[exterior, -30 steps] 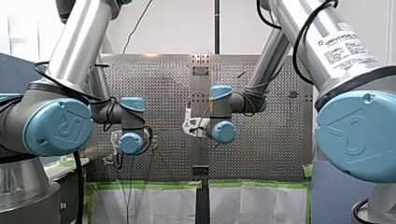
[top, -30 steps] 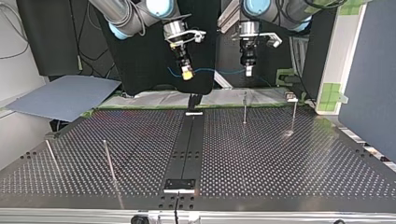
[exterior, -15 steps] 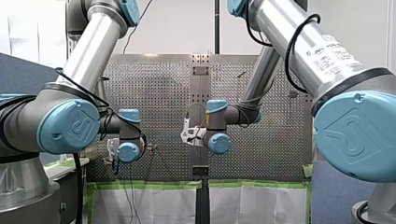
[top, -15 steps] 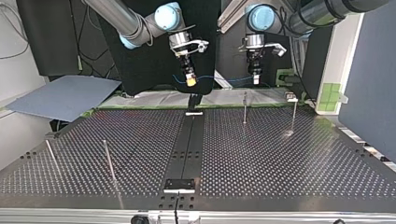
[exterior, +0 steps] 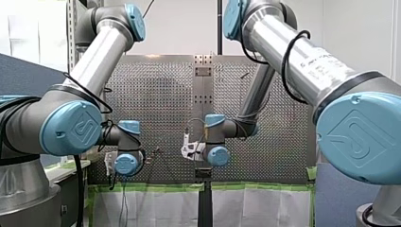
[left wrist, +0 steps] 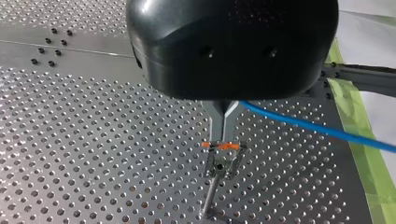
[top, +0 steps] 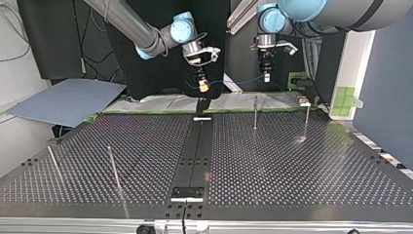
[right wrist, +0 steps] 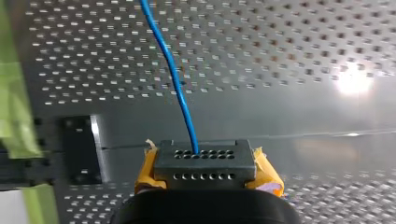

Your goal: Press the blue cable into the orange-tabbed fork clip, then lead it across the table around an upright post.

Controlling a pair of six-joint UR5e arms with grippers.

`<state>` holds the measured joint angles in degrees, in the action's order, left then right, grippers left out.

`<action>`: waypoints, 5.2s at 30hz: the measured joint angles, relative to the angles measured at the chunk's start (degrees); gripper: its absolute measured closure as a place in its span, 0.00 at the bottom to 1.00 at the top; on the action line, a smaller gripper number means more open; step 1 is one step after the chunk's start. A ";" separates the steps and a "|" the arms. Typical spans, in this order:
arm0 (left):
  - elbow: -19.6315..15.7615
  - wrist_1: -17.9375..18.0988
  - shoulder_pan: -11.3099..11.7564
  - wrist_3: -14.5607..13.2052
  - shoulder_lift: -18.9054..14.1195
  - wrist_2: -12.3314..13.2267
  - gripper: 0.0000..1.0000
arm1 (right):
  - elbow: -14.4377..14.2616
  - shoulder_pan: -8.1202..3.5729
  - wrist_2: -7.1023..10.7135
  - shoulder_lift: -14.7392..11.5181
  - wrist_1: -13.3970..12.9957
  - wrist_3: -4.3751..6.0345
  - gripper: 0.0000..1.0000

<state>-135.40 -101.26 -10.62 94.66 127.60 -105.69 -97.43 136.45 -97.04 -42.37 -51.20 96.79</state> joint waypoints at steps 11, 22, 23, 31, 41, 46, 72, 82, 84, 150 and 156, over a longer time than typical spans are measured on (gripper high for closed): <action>2.39 -0.68 2.03 2.18 0.56 3.23 1.00 | 4.34 -0.22 0.99 5.84 2.32 0.51 1.00; 7.46 -4.35 2.87 3.54 5.88 3.67 1.00 | 6.28 -1.55 2.11 6.70 3.21 0.86 1.00; 7.84 -4.47 2.96 3.68 6.36 3.37 1.00 | 6.44 -1.74 2.23 6.71 3.28 0.87 1.00; 9.02 -4.80 3.62 3.46 7.14 3.13 1.00 | 7.20 -2.49 3.05 6.82 3.52 0.77 1.00; 12.57 -7.95 4.07 2.86 7.17 3.84 1.00 | 8.28 -3.29 4.55 7.30 3.45 0.53 1.00; 14.17 -9.49 4.44 2.27 7.17 3.87 1.00 | 8.84 -3.52 4.93 8.05 3.65 0.43 1.00; 18.83 -13.45 6.08 2.43 7.16 4.69 1.00 | 12.95 -3.70 5.19 9.58 5.33 0.26 1.00; 21.09 -15.61 6.25 3.02 7.16 5.48 1.00 | 13.69 -4.97 5.35 9.60 5.47 0.41 1.00; 21.91 -16.54 6.33 3.10 7.16 5.57 1.00 | 13.80 -5.48 5.35 9.60 5.53 0.39 1.00; 15.40 -30.86 10.35 0.30 4.59 15.14 0.00 | 15.32 -7.99 5.54 9.75 12.00 0.17 1.00; 14.22 -30.74 10.45 0.77 3.02 18.48 0.00 | 15.33 -7.91 5.54 9.77 12.08 0.17 1.00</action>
<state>-121.18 -132.00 -0.17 95.42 130.62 -87.21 -82.10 128.53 -91.50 -32.60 -39.13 96.96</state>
